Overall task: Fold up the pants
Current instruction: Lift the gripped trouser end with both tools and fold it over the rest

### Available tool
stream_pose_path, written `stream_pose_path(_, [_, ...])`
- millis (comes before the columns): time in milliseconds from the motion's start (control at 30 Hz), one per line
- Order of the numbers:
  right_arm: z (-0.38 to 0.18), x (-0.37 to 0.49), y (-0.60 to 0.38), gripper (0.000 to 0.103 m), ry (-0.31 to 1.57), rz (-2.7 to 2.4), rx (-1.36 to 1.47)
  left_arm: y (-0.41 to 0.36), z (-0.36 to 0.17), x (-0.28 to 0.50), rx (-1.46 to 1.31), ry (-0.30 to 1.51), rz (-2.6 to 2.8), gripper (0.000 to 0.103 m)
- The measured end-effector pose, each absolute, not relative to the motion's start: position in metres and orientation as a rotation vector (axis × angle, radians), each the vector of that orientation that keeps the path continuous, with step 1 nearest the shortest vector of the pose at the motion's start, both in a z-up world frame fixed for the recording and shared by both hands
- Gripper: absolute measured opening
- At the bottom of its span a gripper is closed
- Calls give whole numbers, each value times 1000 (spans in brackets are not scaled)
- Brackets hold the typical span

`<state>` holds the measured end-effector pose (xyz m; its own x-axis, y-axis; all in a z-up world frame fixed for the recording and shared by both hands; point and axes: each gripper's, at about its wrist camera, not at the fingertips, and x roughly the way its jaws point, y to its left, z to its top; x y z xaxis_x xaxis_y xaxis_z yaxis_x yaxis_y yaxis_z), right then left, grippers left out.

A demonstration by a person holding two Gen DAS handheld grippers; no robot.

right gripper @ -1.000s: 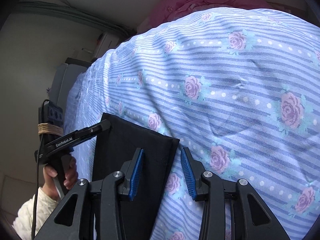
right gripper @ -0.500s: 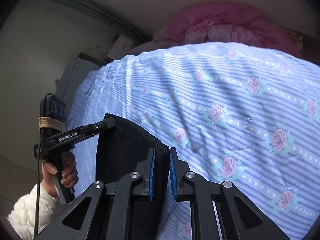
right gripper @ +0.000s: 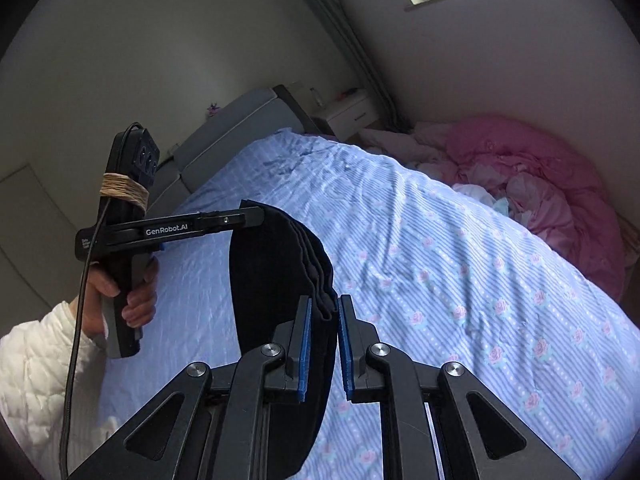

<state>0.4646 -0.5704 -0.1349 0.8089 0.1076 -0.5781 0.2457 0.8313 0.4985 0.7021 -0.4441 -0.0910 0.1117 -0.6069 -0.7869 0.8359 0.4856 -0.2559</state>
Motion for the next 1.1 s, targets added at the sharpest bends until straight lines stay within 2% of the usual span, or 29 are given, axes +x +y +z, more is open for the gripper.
stream_pose_path(200, [-99, 458, -503, 14, 623, -8, 495, -368, -69, 679, 261, 952, -1040, 13])
stream_pose_path(567, [-95, 440, -323, 14, 669, -50, 298, -190, -102, 657, 220, 952, -1074, 13])
stream_pose_path(833, [-139, 450, -202, 14, 802, 4, 224, -105, -164, 657, 251, 1048, -1074, 13])
stream_pose_path(1100, [-206, 468, -157, 14, 971, 63, 208, -58, -242, 654, 321, 1164, -1023, 13])
